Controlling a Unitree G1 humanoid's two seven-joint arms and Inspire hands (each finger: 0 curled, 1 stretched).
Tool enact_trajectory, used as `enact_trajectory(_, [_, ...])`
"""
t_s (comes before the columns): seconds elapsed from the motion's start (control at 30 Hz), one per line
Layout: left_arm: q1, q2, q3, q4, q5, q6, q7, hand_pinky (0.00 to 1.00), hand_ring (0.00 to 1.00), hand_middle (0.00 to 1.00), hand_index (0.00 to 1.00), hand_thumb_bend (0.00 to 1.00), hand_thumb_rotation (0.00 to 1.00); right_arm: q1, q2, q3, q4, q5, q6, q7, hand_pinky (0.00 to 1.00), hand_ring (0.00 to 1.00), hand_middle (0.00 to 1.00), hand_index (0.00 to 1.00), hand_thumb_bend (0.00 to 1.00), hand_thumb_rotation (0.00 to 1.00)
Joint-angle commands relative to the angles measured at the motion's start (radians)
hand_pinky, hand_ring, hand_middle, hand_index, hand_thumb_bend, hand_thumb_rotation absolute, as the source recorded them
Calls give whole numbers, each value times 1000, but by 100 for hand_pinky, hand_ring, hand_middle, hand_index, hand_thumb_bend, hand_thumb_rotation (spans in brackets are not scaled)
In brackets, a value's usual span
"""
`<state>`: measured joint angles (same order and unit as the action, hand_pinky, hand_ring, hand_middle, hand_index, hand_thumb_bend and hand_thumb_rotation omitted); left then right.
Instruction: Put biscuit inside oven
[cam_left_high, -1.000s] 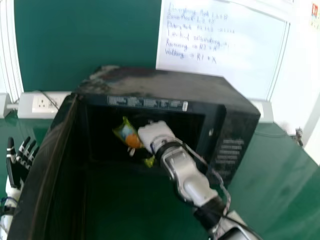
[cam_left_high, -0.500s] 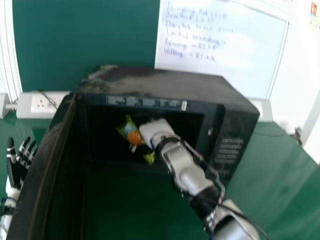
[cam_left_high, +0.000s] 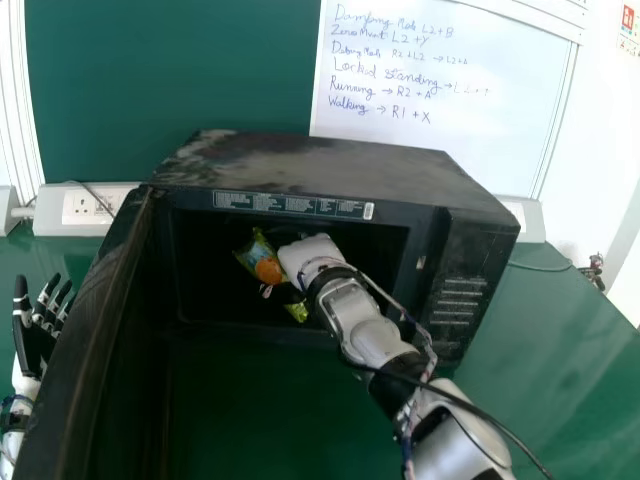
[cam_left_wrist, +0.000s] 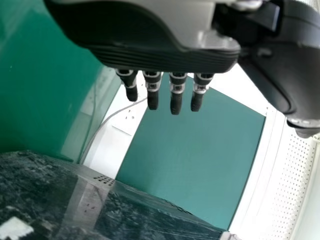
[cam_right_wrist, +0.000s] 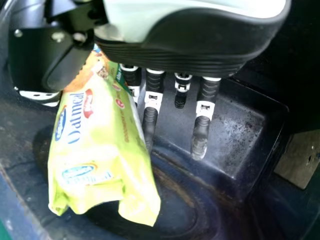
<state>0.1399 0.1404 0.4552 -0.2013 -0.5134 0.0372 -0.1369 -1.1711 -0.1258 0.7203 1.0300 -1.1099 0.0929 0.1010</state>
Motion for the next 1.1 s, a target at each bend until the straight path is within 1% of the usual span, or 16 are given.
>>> enact_trajectory(0.0, [-5,-7,-4,-1,-2,-5,0,82,87,89,92,98,61,-42,13,10,29,14,-11,-35,39,38,48,63,57,0])
enact_trajectory(0.17, [-3,-8,-4,-2,-1,-7,-5,82,88,89,92,98,61,-63,26,24,90,28,-29,-83,39,39,48,62,57,0])
enact_trajectory(0.2, [-3,-8,-4,-2,-1,-7,-5,82,88,89,92,98,61,-66,27,25,99,33,-33,-94,41,41,48,56,55,0])
enact_trajectory(0.23, [-3,-8,-4,-4,0,-5,-2,82,87,89,92,98,61,-70,29,27,108,38,-35,-99,42,41,48,52,54,0])
enact_trajectory(0.3, [-2,-8,-5,-5,5,-4,2,82,87,89,92,99,61,-77,32,30,123,46,-42,-108,42,41,48,50,53,0])
enact_trajectory(0.37, [-3,-8,-5,-5,8,-3,5,82,87,89,92,98,61,-86,35,32,138,54,-48,-107,43,41,48,49,53,0])
enact_trajectory(0.4, [-3,-8,-5,-5,9,-4,6,82,87,89,92,98,62,-90,36,34,145,56,-52,-107,46,45,45,51,53,0])
enact_trajectory(0.47, [-4,-7,-5,-3,7,-5,2,82,87,89,92,98,62,-98,40,40,159,57,-56,-111,47,46,42,52,53,0])
enact_trajectory(0.53, [-4,-8,-3,0,1,-8,-3,82,87,88,92,97,61,-102,43,48,173,54,-59,-124,46,45,47,50,53,0])
enact_trajectory(0.6, [-3,-9,-2,-2,-1,-6,-2,82,87,88,92,97,61,-107,46,57,186,51,-62,-135,42,42,48,49,53,0])
enact_trajectory(0.67, [-1,-10,-2,-7,-2,-1,2,82,87,88,92,98,61,-110,49,60,197,57,-64,-139,40,41,48,49,53,0])
enact_trajectory(0.73, [0,-9,-1,-8,-5,0,0,82,87,89,92,98,61,-113,52,63,205,60,-68,-143,42,42,48,49,53,0])
enact_trajectory(0.8, [0,-8,1,-5,-6,0,-1,82,87,89,92,98,61,-116,55,73,214,53,-66,-153,37,38,48,49,53,0])
enact_trajectory(0.93, [7,-11,0,-17,-9,4,4,82,87,88,92,98,60,-120,58,88,228,50,-70,-169,36,37,48,49,53,0])
enact_trajectory(1.03, [15,-12,-1,-26,-5,3,6,82,87,88,91,99,61,-124,58,91,235,56,-77,-172,39,40,48,49,53,0])
enact_trajectory(1.07, [19,-12,-2,-30,-5,3,6,82,87,88,92,99,61,-126,57,93,236,56,-79,-172,43,43,45,51,53,0])
